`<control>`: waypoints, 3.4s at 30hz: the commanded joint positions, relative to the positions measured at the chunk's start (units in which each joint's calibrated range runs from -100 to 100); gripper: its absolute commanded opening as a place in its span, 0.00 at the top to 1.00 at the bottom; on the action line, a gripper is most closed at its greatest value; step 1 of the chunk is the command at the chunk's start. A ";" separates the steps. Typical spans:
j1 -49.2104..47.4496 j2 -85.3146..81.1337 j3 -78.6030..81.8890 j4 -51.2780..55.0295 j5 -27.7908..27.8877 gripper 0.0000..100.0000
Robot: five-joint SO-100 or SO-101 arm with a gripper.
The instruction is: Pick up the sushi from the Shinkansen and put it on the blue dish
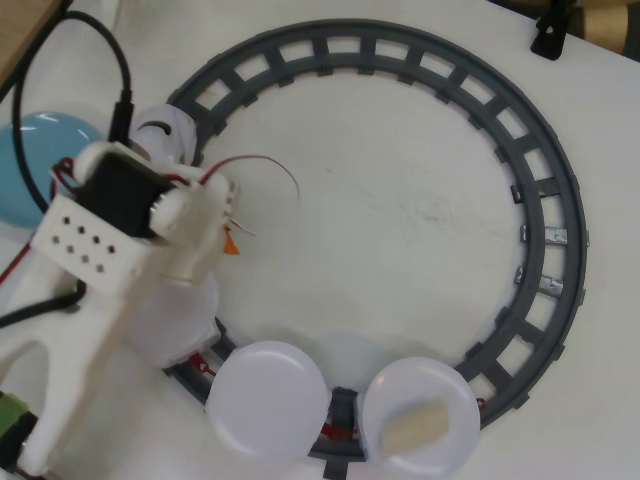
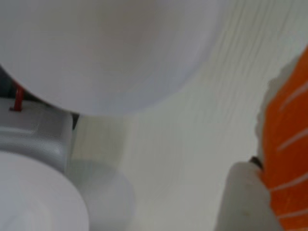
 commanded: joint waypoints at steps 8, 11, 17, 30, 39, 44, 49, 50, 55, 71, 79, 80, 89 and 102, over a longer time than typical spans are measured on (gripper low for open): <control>-19.59 -3.28 0.01 -2.23 -5.69 0.91; -24.43 -0.46 -0.72 -3.67 -6.99 0.91; -32.09 6.10 -0.90 -8.00 -8.56 0.91; -37.55 16.96 -9.01 -9.53 -9.19 0.90; -37.64 24.84 -15.86 -13.01 -8.88 0.90; -37.55 29.90 -20.64 -14.54 -8.04 0.90; -37.55 35.13 -24.79 -14.46 -7.99 0.90; -37.55 36.04 -25.51 -14.29 -7.99 0.90; -37.37 38.53 -27.50 -13.78 -7.99 0.86; -38.78 33.88 -41.11 1.17 -7.94 0.72; -38.69 27.17 -35.97 1.17 -8.30 0.72; -38.34 25.76 -34.53 1.17 -8.35 0.72; -36.93 2.28 -9.28 1.08 -8.46 0.72; -39.40 -40.69 51.04 -23.20 -12.75 0.72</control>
